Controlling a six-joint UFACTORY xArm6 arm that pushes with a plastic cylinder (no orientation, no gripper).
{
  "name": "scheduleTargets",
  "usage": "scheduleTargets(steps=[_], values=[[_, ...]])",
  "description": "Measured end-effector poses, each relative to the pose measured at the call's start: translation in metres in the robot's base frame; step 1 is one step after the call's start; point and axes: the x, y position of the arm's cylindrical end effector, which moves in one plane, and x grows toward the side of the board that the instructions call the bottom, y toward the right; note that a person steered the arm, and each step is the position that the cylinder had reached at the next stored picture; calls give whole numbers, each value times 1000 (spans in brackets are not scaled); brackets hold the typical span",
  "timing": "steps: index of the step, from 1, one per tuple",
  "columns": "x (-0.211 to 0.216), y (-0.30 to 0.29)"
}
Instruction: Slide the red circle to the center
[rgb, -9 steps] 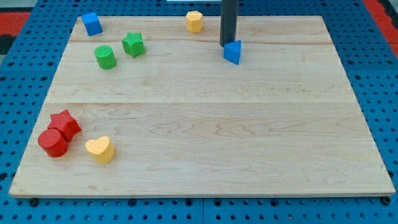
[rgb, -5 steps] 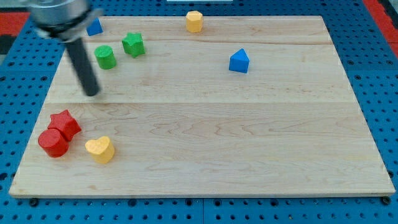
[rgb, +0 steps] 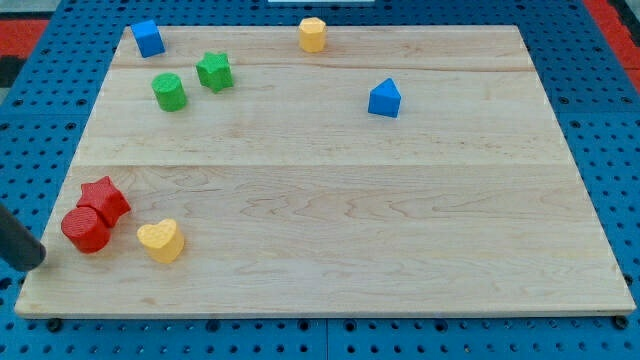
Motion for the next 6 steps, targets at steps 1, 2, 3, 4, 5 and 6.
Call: scheduleTargets(steps=[1,2,3,4,5,6], values=[[-14,1],[-32,11],[-39,48],[-39,80],[-36,65],[-23,60]])
